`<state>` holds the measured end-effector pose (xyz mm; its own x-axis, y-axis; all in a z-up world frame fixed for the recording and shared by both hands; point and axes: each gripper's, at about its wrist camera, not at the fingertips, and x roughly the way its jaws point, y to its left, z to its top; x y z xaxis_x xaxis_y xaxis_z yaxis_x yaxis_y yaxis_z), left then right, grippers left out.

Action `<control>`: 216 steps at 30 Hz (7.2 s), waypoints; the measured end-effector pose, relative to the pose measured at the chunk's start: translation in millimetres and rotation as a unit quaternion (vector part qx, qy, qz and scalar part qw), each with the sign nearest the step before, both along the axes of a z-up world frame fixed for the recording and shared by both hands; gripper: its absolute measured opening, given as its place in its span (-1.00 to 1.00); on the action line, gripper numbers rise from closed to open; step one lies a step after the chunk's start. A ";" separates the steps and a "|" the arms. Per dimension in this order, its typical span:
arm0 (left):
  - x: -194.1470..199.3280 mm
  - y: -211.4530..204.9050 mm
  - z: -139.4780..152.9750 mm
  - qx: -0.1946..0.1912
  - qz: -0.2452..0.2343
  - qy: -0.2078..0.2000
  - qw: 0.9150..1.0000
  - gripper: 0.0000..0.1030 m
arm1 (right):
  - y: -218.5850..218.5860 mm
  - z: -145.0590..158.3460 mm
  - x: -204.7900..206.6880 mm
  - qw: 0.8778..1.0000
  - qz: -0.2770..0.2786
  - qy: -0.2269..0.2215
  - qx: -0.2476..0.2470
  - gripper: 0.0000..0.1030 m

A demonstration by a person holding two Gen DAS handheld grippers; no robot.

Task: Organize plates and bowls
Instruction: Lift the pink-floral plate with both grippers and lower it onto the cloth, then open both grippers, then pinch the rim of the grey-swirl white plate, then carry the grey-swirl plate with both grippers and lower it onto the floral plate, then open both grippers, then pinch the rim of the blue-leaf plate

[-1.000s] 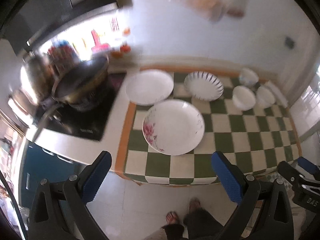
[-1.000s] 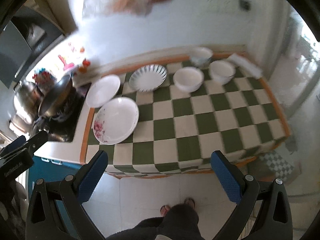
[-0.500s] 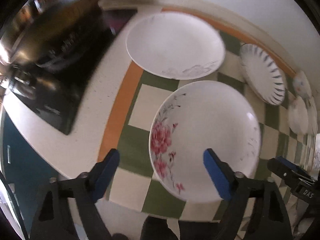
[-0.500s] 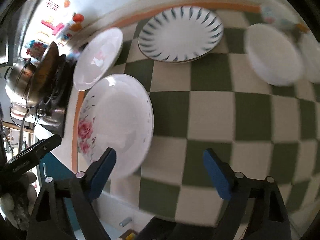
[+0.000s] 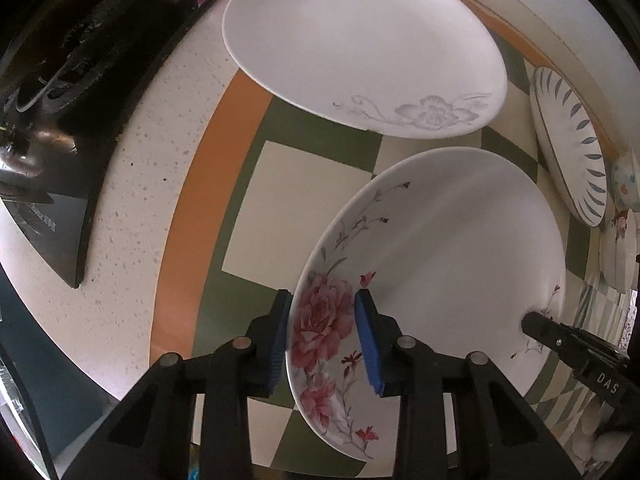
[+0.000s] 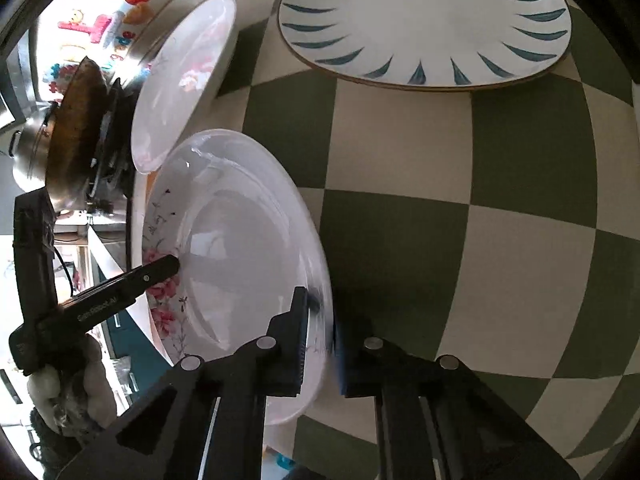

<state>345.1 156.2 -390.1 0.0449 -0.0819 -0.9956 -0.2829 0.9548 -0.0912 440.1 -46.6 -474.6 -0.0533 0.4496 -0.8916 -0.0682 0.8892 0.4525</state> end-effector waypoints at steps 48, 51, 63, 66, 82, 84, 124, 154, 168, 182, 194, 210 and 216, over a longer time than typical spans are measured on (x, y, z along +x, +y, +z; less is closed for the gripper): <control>6.1 -139.1 -1.6 0.003 -0.131 -0.007 0.991 -0.43 | -160.0 13.4 -59.8 0.997 -0.076 0.012 -0.032 -0.70; 0.5 -139.3 8.3 -0.003 -0.118 -0.019 0.993 -0.43 | -161.4 13.2 -58.2 0.996 -0.083 0.034 -0.025 -0.70; 34.3 19.9 83.2 -0.009 0.028 -0.103 0.994 -0.30 | -104.1 127.5 -16.3 0.993 -0.110 -0.034 0.021 -0.03; 54.5 60.8 58.6 -0.011 0.069 -0.088 0.994 -0.30 | -47.5 130.7 35.3 0.996 -0.070 -0.052 0.035 -0.01; 117.6 139.7 -21.5 -0.056 0.121 -0.057 0.989 -0.51 | 112.5 19.3 239.5 0.999 0.034 0.001 -0.014 -0.59; 121.1 140.6 -21.3 -0.057 0.121 -0.061 0.989 -0.56 | 113.3 8.1 243.6 0.999 0.032 0.016 -0.011 -0.70; 34.5 -71.4 99.5 -0.064 -0.097 -0.135 0.984 -0.57 | -133.0 146.7 19.9 0.985 -0.117 -0.116 0.040 -0.87; -3.4 -132.0 17.6 -0.024 -0.197 -0.019 0.980 -0.54 | -192.8 38.9 -82.9 0.985 -0.170 -0.005 0.036 -0.87; -9.2 -130.8 -0.2 -0.019 -0.190 -0.003 0.982 -0.53 | -185.2 41.1 -78.6 0.989 -0.148 -0.003 0.009 -0.86; -16.4 -131.2 16.5 0.000 -0.188 -0.027 0.982 -0.53 | -193.8 54.1 -74.2 0.989 -0.147 0.014 -0.012 -0.71; 49.0 -114.8 80.0 -0.028 -0.145 -0.087 0.985 -0.44 | -183.2 151.1 -15.8 0.984 -0.148 -0.091 0.039 0.18; 186.6 -82.5 -8.5 -0.111 -0.076 0.009 0.991 -0.45 | -149.4 69.5 180.1 0.995 -0.090 -0.009 -0.046 0.04; 195.7 -92.0 -18.7 -0.106 -0.095 0.007 0.990 -0.61 | -147.2 36.5 194.4 0.994 -0.091 0.029 -0.049 -0.69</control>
